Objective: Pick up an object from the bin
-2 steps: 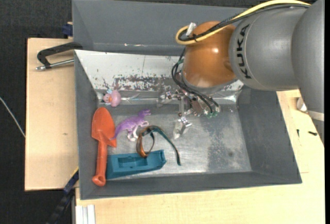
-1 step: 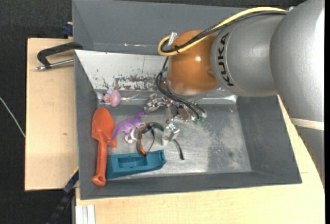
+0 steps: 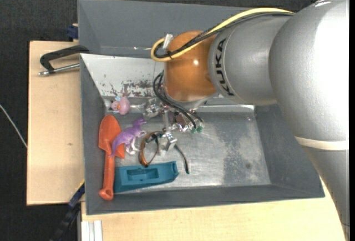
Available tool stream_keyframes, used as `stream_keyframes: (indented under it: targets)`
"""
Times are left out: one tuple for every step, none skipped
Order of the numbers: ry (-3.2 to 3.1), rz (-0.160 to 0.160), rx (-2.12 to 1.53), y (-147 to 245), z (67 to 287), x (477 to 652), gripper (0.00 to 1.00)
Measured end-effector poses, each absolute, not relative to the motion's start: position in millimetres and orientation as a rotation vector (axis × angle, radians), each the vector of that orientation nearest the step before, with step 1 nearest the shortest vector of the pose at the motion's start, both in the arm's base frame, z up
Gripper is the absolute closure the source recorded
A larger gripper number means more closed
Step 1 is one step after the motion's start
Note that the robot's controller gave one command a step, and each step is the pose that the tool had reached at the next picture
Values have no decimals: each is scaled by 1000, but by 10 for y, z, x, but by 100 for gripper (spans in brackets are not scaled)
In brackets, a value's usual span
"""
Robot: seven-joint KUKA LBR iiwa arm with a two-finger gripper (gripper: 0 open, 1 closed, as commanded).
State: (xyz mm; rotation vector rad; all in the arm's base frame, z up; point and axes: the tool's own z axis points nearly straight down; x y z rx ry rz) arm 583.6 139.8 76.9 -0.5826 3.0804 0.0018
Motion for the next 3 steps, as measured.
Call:
stream_keyframes:
  targets:
    - [3102,3,-467,1656,841,5889,0]
    - [3087,3,-494,1909,782,5465,100]
    - [3087,3,-494,1910,782,5465,100]
